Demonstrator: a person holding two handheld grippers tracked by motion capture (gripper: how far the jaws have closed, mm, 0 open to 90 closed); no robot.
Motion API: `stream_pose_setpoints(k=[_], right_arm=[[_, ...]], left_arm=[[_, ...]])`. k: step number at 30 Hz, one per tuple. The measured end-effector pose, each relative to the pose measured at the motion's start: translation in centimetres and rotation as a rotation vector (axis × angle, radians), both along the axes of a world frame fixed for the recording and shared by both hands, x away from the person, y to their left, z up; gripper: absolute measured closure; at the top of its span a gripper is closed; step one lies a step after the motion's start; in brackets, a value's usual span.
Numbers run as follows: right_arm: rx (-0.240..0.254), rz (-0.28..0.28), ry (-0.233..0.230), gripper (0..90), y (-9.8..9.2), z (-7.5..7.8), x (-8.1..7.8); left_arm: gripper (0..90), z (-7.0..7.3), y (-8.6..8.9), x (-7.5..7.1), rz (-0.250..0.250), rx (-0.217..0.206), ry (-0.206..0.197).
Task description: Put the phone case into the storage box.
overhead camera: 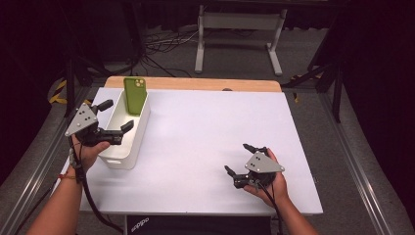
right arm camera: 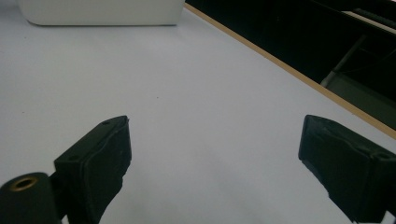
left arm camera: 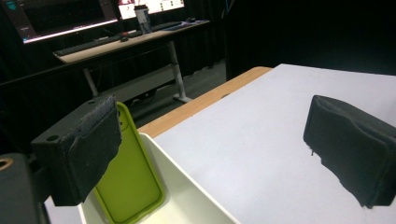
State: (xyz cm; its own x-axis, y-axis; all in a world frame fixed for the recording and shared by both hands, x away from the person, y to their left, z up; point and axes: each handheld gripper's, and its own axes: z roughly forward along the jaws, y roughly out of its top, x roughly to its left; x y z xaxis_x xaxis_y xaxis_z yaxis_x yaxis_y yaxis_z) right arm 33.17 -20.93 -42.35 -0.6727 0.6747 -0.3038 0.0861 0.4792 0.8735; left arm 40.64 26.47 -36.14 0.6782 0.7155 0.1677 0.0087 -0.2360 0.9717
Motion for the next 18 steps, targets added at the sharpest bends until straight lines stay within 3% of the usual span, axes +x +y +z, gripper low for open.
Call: stream_pose_setpoints(k=[18], right_arm=[[-0.002,0.007,-0.015,10.0,0.0,0.3,-0.4]], left_arm=[[5.0,-0.2,-1.5,-1.8,-0.063,0.016,-0.005]])
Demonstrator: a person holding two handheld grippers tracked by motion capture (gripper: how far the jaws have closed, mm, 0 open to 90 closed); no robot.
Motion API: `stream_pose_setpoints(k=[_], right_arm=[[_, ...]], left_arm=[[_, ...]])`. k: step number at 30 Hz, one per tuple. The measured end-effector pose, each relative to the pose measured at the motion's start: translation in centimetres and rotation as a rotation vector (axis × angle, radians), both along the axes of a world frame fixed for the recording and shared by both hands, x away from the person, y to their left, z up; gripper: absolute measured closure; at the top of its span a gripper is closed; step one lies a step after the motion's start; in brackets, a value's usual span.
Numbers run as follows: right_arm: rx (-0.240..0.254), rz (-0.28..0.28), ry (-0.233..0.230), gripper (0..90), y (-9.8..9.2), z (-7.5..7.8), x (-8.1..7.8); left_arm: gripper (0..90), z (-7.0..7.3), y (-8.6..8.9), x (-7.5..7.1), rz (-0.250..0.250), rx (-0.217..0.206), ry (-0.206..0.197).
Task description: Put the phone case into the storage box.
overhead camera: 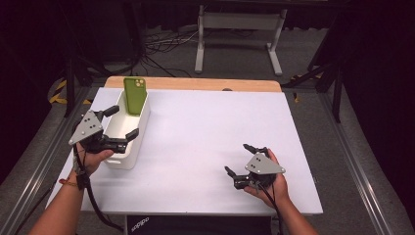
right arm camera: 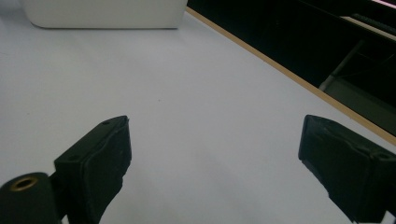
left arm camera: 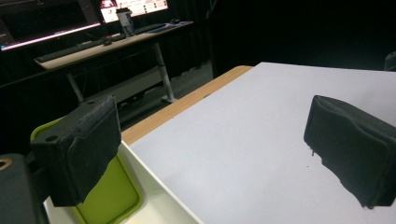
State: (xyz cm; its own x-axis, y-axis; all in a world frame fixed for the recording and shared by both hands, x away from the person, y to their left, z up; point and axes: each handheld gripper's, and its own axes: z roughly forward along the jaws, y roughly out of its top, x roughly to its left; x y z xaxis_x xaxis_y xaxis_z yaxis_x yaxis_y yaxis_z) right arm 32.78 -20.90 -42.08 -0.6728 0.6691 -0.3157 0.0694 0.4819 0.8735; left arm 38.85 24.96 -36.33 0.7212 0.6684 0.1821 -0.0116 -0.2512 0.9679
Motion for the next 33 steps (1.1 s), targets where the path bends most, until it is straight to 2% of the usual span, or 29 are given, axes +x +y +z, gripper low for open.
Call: stream_pose_setpoints(k=[13,16,33], right_arm=[[0.001,0.000,-0.007,10.4,0.1,0.1,-0.2],[-0.001,0.000,-0.006,10.4,0.1,0.0,-0.3],[0.003,0.018,-0.011,10.3,0.1,0.3,-0.6]], left_arm=[[4.8,-0.6,-1.4,-0.8,-0.037,0.018,0.006],[4.9,-0.7,-1.9,-1.1,-0.041,0.037,0.004],[5.5,-1.0,-3.6,-2.7,-0.106,0.048,-0.007]])
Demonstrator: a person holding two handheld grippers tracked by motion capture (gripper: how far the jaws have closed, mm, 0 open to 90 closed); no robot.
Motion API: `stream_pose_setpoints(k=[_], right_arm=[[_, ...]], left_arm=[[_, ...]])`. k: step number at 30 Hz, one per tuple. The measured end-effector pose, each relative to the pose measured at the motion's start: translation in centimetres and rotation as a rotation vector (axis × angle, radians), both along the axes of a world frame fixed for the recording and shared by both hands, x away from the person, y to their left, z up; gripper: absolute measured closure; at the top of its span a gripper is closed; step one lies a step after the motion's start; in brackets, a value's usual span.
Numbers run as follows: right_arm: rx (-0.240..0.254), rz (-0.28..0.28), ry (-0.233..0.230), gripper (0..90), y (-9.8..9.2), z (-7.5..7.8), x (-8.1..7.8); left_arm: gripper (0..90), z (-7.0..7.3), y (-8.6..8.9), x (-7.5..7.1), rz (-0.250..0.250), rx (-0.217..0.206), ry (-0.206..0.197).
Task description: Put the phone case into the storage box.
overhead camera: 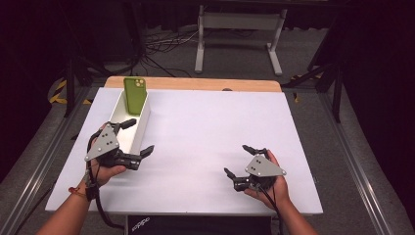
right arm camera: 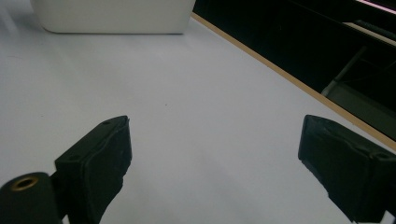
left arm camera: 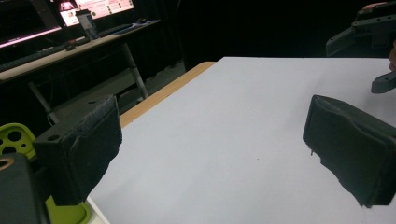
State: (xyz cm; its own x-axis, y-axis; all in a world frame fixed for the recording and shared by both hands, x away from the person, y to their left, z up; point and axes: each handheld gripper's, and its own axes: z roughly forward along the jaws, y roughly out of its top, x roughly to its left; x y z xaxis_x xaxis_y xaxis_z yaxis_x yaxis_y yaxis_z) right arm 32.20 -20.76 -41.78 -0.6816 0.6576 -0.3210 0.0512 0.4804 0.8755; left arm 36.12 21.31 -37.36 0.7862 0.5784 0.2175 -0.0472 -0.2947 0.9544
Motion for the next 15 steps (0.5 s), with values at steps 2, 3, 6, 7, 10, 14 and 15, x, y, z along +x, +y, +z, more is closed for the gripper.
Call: stream_pose_setpoints(k=[2,3,6,7,10,14,15], right_arm=[[0.000,0.001,0.000,10.3,0.0,0.0,-0.1],[0.002,0.001,-0.001,10.3,0.0,0.0,-0.1],[0.004,0.004,-0.001,10.3,0.0,0.1,-0.1],[0.001,0.005,0.000,10.3,0.1,0.1,-0.2],[0.000,0.007,0.000,10.3,0.1,0.1,-0.2],[0.001,0.008,-0.002,10.3,0.2,0.1,-0.3],[0.001,0.008,-0.002,10.3,0.2,0.1,-0.3]], left_arm=[[5.4,-0.1,-0.2,-0.1,-0.007,-0.003,0.003],[5.3,-0.2,-0.3,-0.2,-0.011,0.002,0.006],[5.1,-0.3,-0.5,-0.4,-0.026,0.005,0.013],[5.1,-0.4,-0.6,-0.5,-0.029,0.006,0.013],[5.0,-0.5,-0.9,-0.9,-0.039,0.007,0.012],[5.1,-0.7,-1.4,-1.5,-0.061,0.019,0.011],[5.1,-0.8,-1.5,-1.6,-0.064,0.022,0.009]])
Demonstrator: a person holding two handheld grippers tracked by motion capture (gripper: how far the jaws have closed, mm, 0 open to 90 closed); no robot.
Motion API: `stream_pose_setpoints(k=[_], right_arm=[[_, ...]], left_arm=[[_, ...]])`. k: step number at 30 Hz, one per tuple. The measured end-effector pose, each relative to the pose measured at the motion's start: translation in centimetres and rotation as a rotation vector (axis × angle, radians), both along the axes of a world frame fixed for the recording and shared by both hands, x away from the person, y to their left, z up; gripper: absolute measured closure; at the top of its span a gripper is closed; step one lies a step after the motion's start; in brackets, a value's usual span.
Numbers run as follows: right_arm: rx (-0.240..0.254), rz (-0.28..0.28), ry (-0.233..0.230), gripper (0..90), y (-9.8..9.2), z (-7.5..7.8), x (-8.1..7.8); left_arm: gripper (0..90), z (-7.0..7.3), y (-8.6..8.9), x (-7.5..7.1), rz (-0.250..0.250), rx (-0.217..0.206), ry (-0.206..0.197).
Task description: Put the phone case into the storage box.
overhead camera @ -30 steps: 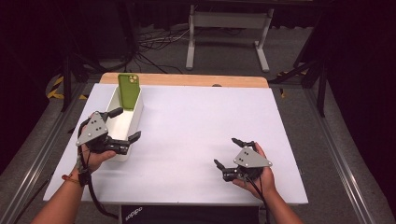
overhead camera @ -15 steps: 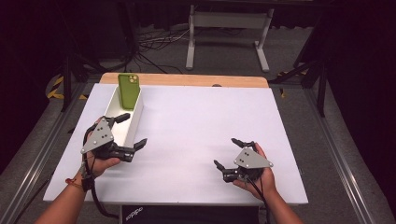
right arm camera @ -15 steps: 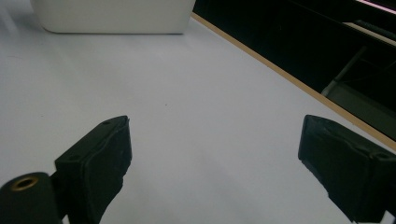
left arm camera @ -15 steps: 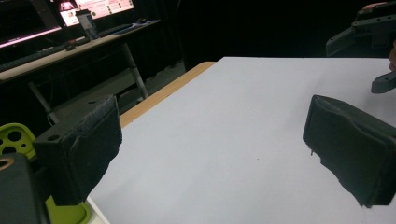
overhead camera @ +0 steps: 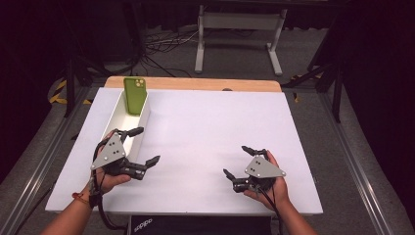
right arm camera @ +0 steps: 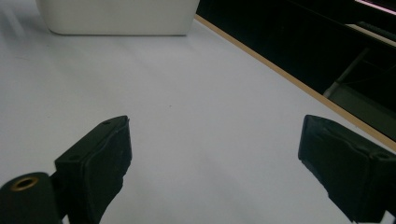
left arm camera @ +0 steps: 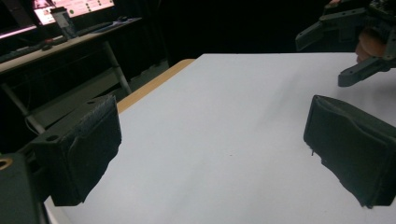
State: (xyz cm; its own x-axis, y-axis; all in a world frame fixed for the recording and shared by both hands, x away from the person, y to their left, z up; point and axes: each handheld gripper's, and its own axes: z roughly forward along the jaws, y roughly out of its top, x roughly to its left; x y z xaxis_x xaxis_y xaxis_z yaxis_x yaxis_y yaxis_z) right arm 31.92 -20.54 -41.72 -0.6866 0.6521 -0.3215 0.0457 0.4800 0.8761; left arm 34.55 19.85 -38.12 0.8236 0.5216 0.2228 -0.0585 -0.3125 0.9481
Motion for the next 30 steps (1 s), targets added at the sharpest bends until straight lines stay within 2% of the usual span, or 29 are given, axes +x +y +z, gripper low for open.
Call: stream_pose_setpoints(k=[2,5,13,21,27,30], right_arm=[[0.000,0.002,0.001,10.3,0.0,0.0,-0.1],[-0.005,0.004,0.005,10.3,0.1,0.0,-0.1],[0.005,0.007,0.010,10.3,0.0,0.0,-0.4],[0.010,0.000,0.006,10.2,-0.3,0.0,-0.7],[0.009,-0.007,-0.002,10.1,-0.3,0.0,-1.2],[0.011,-0.006,-0.004,10.0,-0.3,0.0,-1.4]], left_arm=[[5.2,-0.1,-0.1,-0.1,-0.001,0.002,0.000],[5.1,-0.4,-0.6,-0.4,-0.019,0.029,0.005],[5.2,-1.3,-1.2,-0.8,-0.034,0.044,0.028],[5.3,-2.0,-1.3,-1.1,-0.045,0.061,0.046],[5.4,-2.6,-1.3,-1.3,-0.051,0.057,0.064],[5.4,-3.1,-1.2,-1.5,-0.056,0.072,0.067]])
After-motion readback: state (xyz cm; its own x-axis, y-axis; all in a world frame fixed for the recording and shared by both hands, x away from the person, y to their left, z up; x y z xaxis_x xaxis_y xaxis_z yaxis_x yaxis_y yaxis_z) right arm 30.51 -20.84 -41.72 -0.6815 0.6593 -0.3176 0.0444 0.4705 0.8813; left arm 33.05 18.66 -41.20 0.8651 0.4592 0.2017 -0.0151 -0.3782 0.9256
